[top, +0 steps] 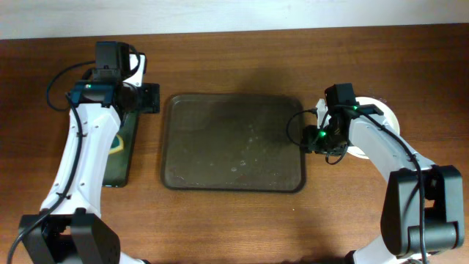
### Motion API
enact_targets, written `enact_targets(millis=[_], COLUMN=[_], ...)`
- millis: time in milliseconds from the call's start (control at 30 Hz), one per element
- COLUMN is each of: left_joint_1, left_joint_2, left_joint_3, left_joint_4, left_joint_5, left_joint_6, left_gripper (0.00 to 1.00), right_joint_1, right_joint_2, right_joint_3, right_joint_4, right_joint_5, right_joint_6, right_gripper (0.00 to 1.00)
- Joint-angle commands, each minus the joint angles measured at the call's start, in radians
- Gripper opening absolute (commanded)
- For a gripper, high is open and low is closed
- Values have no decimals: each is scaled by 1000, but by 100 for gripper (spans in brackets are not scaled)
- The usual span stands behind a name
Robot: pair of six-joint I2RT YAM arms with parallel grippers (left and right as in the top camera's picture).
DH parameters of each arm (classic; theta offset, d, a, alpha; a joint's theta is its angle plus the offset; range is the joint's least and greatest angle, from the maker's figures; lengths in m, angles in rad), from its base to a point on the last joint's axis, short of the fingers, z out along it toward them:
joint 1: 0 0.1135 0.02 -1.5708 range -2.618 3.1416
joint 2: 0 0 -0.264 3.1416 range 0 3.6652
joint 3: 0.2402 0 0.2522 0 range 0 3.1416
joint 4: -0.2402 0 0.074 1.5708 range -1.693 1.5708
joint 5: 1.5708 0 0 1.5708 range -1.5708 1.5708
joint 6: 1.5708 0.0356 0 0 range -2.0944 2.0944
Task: Clean dirty plates on tray and stack at the side
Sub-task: 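Return the sponge to the black tray with the left gripper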
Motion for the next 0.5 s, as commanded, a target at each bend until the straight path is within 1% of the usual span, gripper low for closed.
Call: enact_targets(millis=[0,233,400,467], left_joint_1=[-14,-14,-14,-14], left_joint_2=[5,5,5,5], left_joint_3=[1,1,1,1], left_joint_4=[4,3,-3,-2], left_joint_5=[19,23,37,37], left_joint_6=[19,19,19,19], left_gripper=[78,79,79,79], right_joint_1=[9,9,8,8], right_joint_2=[15,18,18,18], right_joint_3=[-17,-18,-84,-85], right_joint_4=[2,8,82,80], right_joint_5=[-5,3,3,2], right_joint_6=[-10,-44,-45,-44], right_gripper=[56,55,51,45])
